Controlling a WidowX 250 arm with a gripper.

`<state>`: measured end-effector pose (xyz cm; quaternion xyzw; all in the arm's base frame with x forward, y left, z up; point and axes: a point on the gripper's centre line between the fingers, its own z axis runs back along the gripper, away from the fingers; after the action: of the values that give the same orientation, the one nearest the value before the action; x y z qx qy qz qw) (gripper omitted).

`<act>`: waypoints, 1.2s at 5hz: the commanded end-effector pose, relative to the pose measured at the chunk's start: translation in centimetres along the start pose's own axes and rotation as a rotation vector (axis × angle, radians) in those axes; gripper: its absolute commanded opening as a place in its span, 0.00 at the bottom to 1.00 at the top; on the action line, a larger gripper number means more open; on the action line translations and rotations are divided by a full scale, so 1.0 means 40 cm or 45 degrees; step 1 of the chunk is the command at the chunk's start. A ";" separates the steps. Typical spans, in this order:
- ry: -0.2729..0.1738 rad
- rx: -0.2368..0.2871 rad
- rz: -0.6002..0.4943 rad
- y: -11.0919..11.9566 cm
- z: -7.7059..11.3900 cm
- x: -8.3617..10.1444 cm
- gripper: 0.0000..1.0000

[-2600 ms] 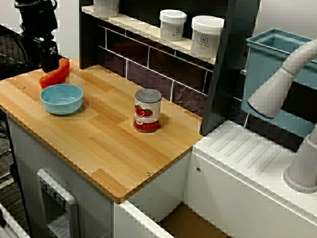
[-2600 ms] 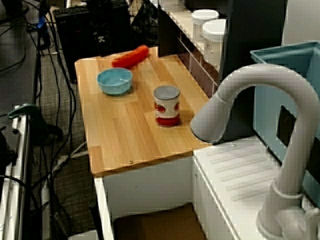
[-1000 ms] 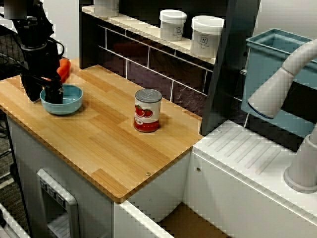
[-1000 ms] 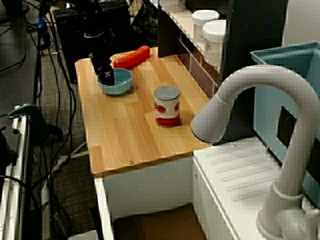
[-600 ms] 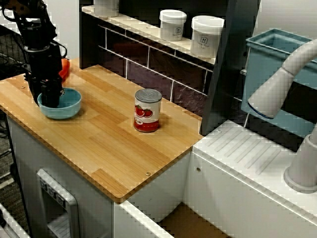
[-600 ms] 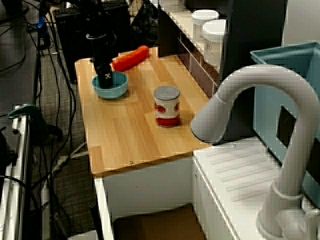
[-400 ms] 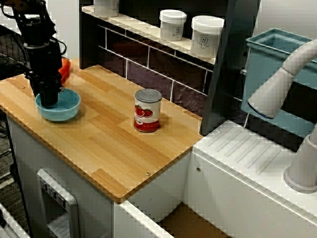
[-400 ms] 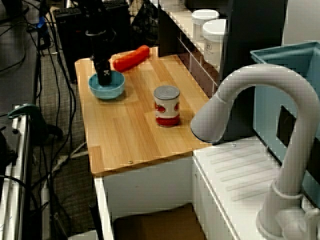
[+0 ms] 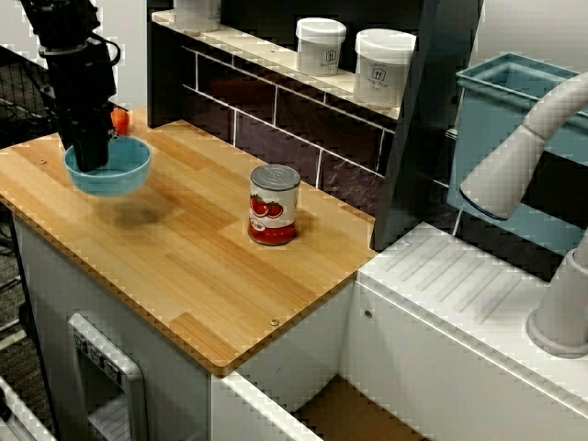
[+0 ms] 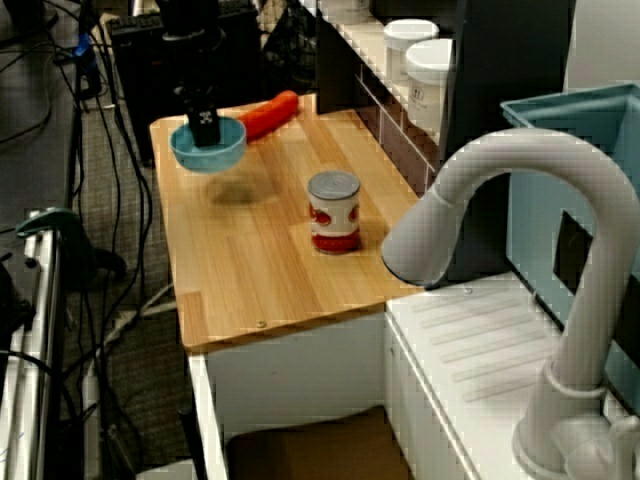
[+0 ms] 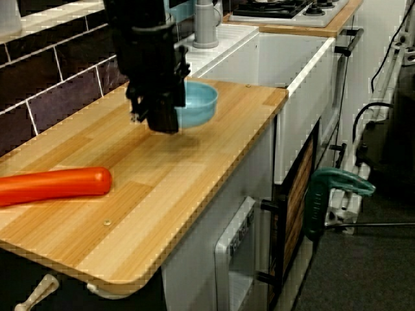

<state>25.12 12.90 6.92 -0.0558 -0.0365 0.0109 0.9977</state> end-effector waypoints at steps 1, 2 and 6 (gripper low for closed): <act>-0.129 0.049 -0.158 -0.111 0.092 -0.033 0.00; -0.168 0.071 -0.187 -0.160 0.117 -0.049 0.00; -0.122 0.159 -0.282 -0.307 0.031 -0.026 0.00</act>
<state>24.30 0.39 8.86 0.0091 -0.0761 -0.0959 0.9924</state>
